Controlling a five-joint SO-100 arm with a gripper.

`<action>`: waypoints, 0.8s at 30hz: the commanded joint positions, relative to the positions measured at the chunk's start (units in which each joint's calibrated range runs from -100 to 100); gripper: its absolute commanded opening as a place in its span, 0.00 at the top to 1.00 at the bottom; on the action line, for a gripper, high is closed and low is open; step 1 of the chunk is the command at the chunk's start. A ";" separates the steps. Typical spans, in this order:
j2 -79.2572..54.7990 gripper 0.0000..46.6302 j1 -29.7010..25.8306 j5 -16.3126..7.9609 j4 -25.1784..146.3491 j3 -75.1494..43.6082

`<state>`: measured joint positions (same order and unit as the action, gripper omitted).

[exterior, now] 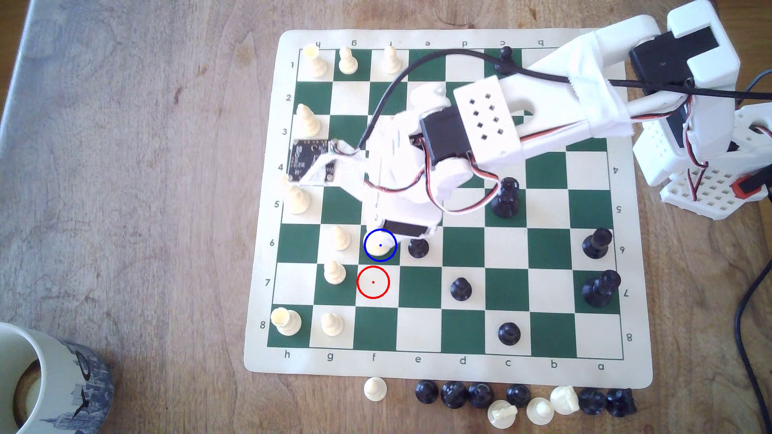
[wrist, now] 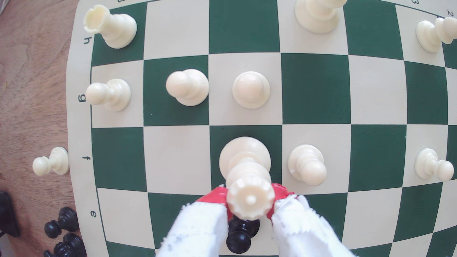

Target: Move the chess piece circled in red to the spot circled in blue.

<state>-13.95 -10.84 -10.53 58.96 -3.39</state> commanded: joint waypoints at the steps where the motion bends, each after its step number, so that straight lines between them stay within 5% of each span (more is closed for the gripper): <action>1: 1.47 0.91 -0.07 0.49 -0.73 -0.33; 10: 0.37 0.90 -0.07 0.63 -1.72 0.67; 15: 0.62 0.66 0.09 0.24 -2.45 0.67; 24: 9.88 0.62 1.42 -0.10 -6.30 6.56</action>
<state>-14.29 -9.44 -10.53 56.41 -0.14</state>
